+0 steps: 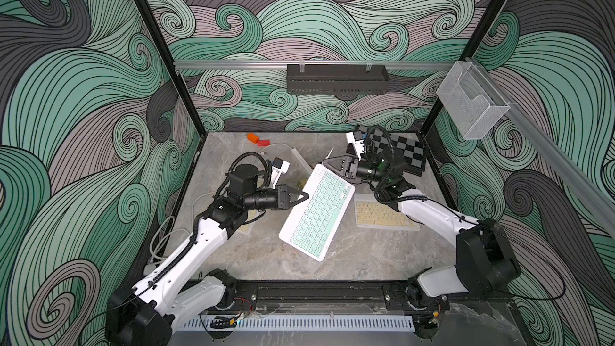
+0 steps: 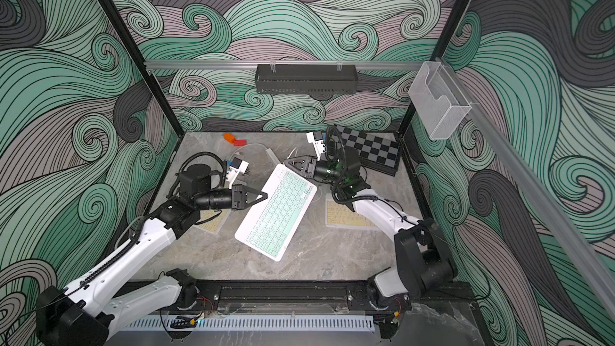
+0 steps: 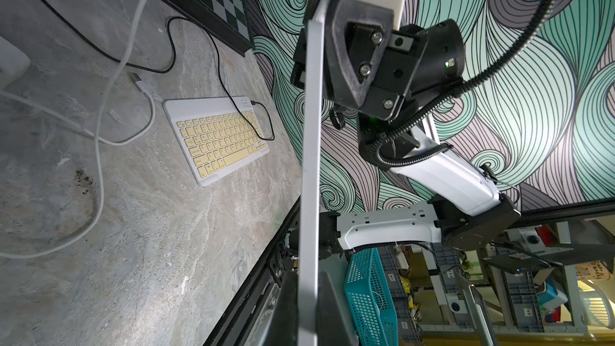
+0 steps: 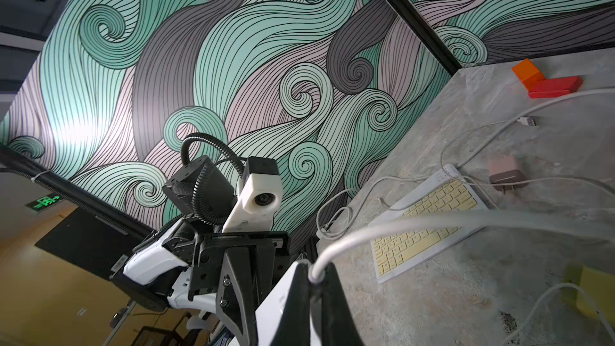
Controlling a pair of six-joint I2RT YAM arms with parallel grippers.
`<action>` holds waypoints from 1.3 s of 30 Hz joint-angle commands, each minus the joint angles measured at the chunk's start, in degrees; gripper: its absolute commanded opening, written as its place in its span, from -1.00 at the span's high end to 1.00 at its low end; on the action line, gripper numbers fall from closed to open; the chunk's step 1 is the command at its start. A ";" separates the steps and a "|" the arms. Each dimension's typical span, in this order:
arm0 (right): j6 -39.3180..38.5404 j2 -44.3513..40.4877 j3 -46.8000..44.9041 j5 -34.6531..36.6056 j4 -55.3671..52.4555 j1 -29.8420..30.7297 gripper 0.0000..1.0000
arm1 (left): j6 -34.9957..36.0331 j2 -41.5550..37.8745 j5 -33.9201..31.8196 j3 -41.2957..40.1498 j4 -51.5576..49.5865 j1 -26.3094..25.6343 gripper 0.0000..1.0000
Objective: Unplug the wireless keyboard
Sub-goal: Remove the power cord from the keyboard, then place the keyboard at the center of the board.
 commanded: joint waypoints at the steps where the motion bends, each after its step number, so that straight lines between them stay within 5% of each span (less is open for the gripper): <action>1: 5.88 1.87 4.14 9.08 15.81 -8.94 1.00 | 0.17 -2.04 7.92 -2.50 -14.44 -0.10 1.00; 5: 13.64 4.82 4.58 7.53 24.40 -10.84 1.00 | -2.43 -5.37 8.08 -5.09 -7.08 -0.29 1.00; 9: 9.88 3.18 5.17 7.49 20.10 -11.52 1.00 | 0.71 -7.24 3.83 -3.62 -11.94 -0.20 1.00; 16: 3.99 -0.10 5.53 5.84 7.77 -11.41 1.00 | 6.49 -6.24 -18.84 0.81 -28.33 1.36 1.00; 21: -3.44 -2.70 5.56 3.92 -5.12 -10.92 1.00 | 8.83 1.02 -19.81 2.81 -33.29 1.91 1.00; 26: -10.52 -4.17 6.14 2.05 -17.81 -8.64 1.00 | 4.37 2.61 -19.72 -2.97 -22.17 2.00 1.00; 39: -23.50 -3.94 3.19 3.43 -33.25 0.65 1.00 | 2.30 6.38 -22.53 -13.58 -15.74 4.80 1.00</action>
